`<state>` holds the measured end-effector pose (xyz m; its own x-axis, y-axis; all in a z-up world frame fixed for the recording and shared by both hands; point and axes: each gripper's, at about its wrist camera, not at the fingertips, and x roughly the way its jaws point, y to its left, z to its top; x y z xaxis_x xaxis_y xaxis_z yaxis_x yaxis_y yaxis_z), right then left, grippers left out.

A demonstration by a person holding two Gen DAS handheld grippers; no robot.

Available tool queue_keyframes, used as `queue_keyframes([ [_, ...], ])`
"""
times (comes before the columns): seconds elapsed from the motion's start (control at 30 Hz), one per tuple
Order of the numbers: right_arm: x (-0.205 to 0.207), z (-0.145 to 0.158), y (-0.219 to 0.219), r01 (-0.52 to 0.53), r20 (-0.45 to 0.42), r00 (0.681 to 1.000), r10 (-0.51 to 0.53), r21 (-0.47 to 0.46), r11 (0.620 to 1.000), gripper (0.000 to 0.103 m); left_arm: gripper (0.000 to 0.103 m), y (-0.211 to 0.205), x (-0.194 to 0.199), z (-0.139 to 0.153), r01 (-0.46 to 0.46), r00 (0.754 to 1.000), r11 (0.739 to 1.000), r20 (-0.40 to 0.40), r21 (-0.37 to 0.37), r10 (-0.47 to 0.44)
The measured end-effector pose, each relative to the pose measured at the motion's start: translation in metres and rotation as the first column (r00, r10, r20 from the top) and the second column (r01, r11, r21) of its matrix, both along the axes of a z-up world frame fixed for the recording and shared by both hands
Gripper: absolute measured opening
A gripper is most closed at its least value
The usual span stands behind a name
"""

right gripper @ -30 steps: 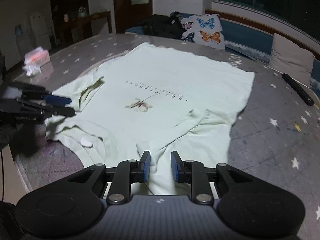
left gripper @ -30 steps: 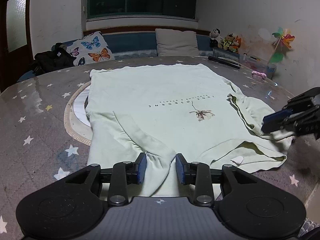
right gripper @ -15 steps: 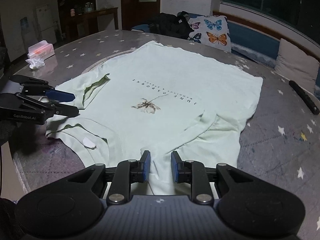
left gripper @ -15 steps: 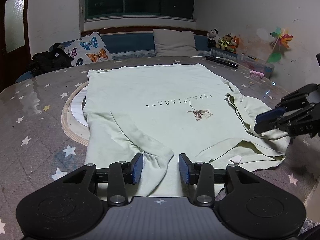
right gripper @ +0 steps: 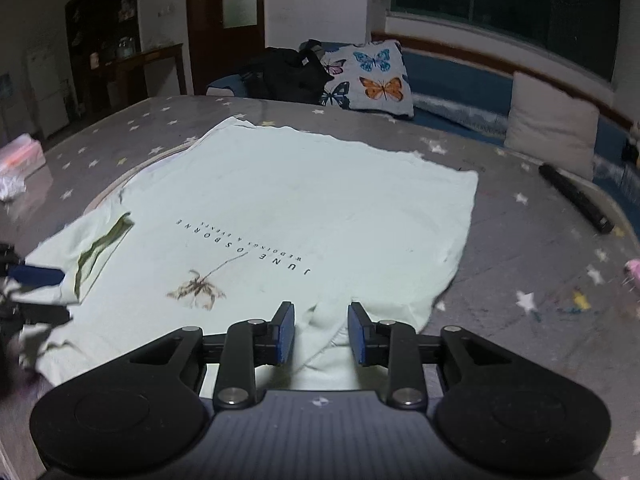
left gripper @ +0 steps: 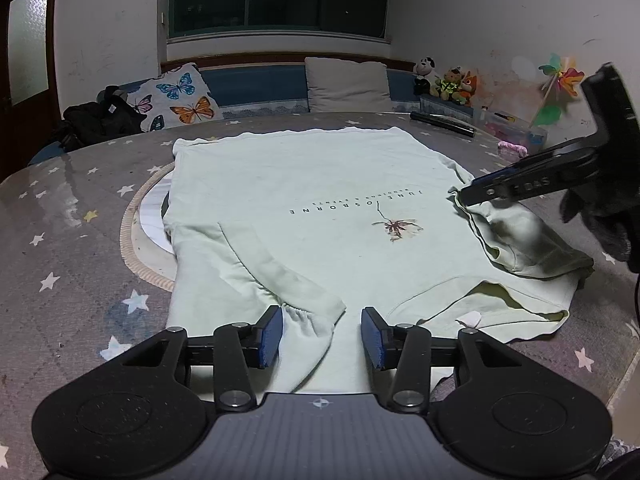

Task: Fold clothes
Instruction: 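Move both grippers to the shirt hem and close them on it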

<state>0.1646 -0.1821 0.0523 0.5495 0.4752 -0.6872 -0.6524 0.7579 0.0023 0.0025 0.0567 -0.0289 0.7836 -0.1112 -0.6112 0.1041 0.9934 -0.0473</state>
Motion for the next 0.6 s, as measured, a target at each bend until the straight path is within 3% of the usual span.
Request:
queue_keyframes([
  [0.17,0.007,-0.007,0.005,0.001,-0.014,1.000,-0.001,0.004,1.000,0.031,0.048,-0.001,0.000,0.001,0.004,1.000,1.000,-0.004,0.004,-0.004],
  [0.4,-0.015,0.011,-0.011,-0.028,-0.008,1.000,0.028,0.011,1.000,0.031,0.050,0.002,-0.015,0.012,0.041,0.999,0.999,0.004,0.033,-0.041],
  [0.47,-0.030,0.014,-0.018,-0.055,-0.014,0.998,0.055,-0.007,0.998,0.038,0.052,0.004,-0.022,0.016,0.066,0.998,0.997,0.005,0.048,-0.066],
  [0.6,-0.062,0.020,-0.030,-0.122,-0.022,0.992,0.121,-0.052,0.991,0.043,0.054,0.006,-0.039,0.021,0.142,0.990,0.984,-0.010,0.109,-0.141],
])
